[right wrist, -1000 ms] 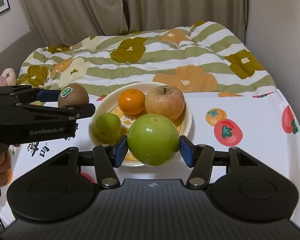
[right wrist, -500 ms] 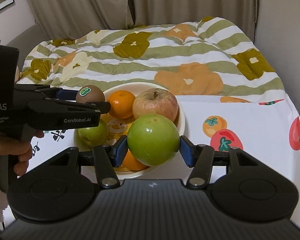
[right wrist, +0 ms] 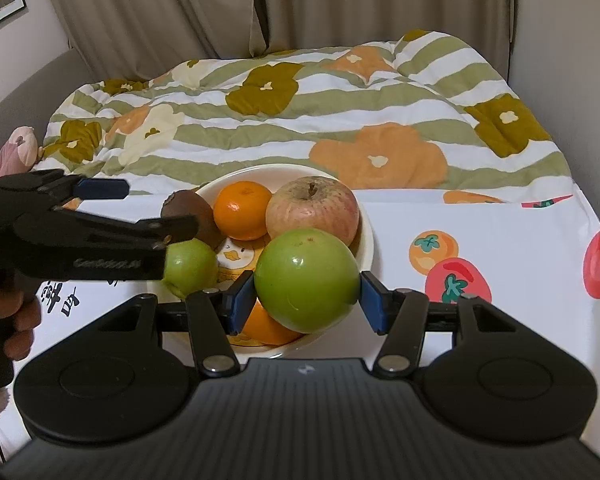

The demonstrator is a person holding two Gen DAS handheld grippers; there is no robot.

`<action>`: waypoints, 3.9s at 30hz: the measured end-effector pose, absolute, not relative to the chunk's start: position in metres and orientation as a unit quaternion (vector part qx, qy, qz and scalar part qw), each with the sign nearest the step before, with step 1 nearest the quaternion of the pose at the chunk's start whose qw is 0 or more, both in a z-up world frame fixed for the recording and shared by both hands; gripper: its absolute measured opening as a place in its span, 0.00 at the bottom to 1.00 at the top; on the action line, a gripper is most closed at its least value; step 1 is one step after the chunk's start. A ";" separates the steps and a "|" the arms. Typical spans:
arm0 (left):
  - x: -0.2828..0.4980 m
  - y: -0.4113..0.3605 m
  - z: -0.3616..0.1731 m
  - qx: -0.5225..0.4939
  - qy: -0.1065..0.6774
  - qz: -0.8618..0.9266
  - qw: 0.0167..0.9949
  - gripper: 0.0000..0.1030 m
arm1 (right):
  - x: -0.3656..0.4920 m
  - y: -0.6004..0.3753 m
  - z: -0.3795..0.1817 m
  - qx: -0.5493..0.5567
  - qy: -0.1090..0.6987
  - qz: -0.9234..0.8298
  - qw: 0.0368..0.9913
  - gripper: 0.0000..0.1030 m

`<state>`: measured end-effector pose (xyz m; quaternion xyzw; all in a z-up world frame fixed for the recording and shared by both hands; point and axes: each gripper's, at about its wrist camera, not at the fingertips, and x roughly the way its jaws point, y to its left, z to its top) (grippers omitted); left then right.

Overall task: Organize fruits
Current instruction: 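Carry the kiwi and green apple over the bowl and lower both in, then open both tools and withdraw them toward the tomatoes and mandarins, then grasp a red tomato with the left tool while the right tool grasps a mandarin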

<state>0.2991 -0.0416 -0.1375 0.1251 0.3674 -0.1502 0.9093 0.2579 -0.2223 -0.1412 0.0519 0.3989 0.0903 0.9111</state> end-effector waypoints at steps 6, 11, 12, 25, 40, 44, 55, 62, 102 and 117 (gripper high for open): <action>0.284 -0.027 -0.131 0.117 0.367 -0.146 0.911 0.90 | 0.259 -0.208 -0.139 0.042 0.395 0.099 0.912 0.69; 0.272 -0.016 -0.125 0.105 0.364 -0.137 0.915 0.90 | 0.260 -0.194 -0.137 0.023 0.389 0.117 0.913 0.69; 0.270 -0.015 -0.123 0.103 0.364 -0.135 0.916 0.90 | 0.259 -0.191 -0.137 0.016 0.389 0.121 0.913 0.69; 0.247 0.016 -0.124 0.072 0.375 -0.091 0.920 0.90 | 0.253 -0.143 -0.158 -0.054 0.386 0.169 0.905 0.69; 0.227 0.029 -0.121 0.062 0.374 -0.084 0.922 0.90 | 0.232 -0.139 -0.148 -0.068 0.356 0.132 0.923 0.99; 0.222 0.027 -0.115 0.059 0.370 -0.091 0.923 0.90 | 0.221 -0.142 -0.137 -0.058 0.351 0.119 0.927 0.99; 0.191 0.025 -0.084 0.061 0.337 -0.117 0.932 0.90 | 0.180 -0.167 -0.095 0.004 0.336 0.052 0.940 0.99; 0.166 0.026 -0.068 0.062 0.317 -0.149 0.934 0.90 | 0.136 -0.182 -0.074 0.035 0.317 -0.008 0.948 0.99; 0.098 -0.055 -0.197 0.115 0.384 -0.113 0.909 0.59 | 0.063 -0.264 -0.198 0.016 0.379 0.073 0.922 0.83; 0.100 -0.064 -0.209 0.124 0.392 -0.115 0.904 0.36 | 0.064 -0.262 -0.207 0.005 0.386 0.090 0.918 0.73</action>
